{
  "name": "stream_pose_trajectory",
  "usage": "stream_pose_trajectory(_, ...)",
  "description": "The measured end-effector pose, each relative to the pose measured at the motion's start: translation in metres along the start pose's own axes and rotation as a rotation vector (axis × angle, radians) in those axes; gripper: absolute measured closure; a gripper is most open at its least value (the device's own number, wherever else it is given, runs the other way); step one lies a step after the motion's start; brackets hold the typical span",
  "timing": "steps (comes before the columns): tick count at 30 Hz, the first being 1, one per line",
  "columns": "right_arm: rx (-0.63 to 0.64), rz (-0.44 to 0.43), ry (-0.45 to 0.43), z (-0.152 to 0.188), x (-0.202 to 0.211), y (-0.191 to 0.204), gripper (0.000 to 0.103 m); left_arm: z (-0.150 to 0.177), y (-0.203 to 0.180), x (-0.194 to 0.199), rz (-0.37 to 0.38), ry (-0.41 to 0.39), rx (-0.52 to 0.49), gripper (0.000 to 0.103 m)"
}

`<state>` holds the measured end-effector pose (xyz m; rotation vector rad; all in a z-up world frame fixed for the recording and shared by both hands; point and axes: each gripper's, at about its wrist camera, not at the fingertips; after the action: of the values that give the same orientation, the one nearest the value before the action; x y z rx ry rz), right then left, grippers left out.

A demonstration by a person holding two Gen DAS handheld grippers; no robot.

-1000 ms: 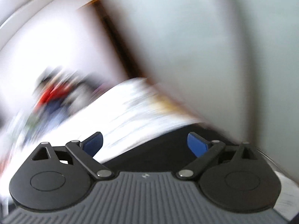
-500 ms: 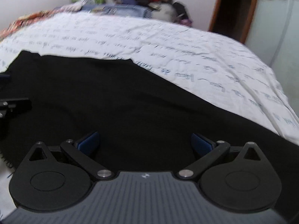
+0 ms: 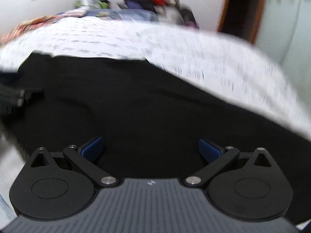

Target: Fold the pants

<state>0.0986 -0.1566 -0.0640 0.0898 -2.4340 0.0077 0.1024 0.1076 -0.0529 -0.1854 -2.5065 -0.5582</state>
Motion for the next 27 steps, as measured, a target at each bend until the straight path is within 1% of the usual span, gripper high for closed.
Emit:
stream_pose_trajectory(2,0.061,0.008,-0.01,0.004,0.009,0.004,0.0,-0.006,0.007,0.005,-0.036,-0.035,0.006,0.01)
stream_pose_trajectory(4,0.073,-0.002,0.009,-0.002,0.013,0.001,0.0,-0.012,0.015,0.004,-0.051,-0.052,0.011,0.01)
stream_pose_trajectory(5,0.058,-0.005,0.009,-0.007,0.015,0.0,0.0,-0.013,0.019,0.001,-0.058,-0.04,0.012,0.01)
stream_pose_trajectory(7,0.022,-0.026,-0.026,-0.014,0.023,0.002,0.0,-0.01,0.025,-0.003,-0.089,0.0,0.03,0.01)
stream_pose_trajectory(9,0.018,-0.067,-0.046,-0.019,0.029,0.012,0.0,-0.004,0.038,0.004,-0.091,-0.011,0.082,0.01)
stream_pose_trajectory(10,0.032,-0.089,-0.063,-0.02,0.033,0.018,0.0,0.0,0.048,0.01,-0.092,-0.02,0.125,0.01)
stream_pose_trajectory(12,0.114,-0.13,-0.126,-0.017,0.041,0.036,0.0,0.006,0.071,0.02,-0.102,-0.026,0.212,0.01)
stream_pose_trajectory(14,0.229,-0.175,-0.198,-0.011,0.052,0.06,0.0,0.012,0.093,0.026,-0.089,0.003,0.298,0.01)
stream_pose_trajectory(15,0.289,-0.202,-0.222,-0.007,0.057,0.074,0.0,0.015,0.104,0.027,-0.068,0.031,0.349,0.01)
stream_pose_trajectory(17,0.391,-0.223,-0.253,0.0,0.059,0.102,0.0,0.023,0.118,0.031,-0.015,0.073,0.439,0.01)
stream_pose_trajectory(20,0.571,-0.251,-0.311,0.019,0.06,0.139,0.0,0.033,0.124,0.036,0.096,0.104,0.515,0.01)
stream_pose_trajectory(23,0.706,-0.218,-0.383,0.033,0.057,0.17,0.002,0.042,0.123,0.04,0.174,0.13,0.577,0.01)
stream_pose_trajectory(25,0.77,-0.206,-0.393,0.036,0.052,0.187,0.01,0.051,0.128,0.038,0.241,0.151,0.666,0.01)
stream_pose_trajectory(27,0.823,-0.186,-0.408,0.039,0.047,0.201,0.01,0.061,0.137,0.031,0.326,0.17,0.788,0.01)
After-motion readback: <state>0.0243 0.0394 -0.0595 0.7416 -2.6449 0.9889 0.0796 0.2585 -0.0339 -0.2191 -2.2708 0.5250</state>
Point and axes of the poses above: each gripper's, at about its wrist camera, not at the fingertips, and x roughly against the way its jaws point, y to its left, z to its underside, and after that the axes turned 12 degrees about -x, right-handed
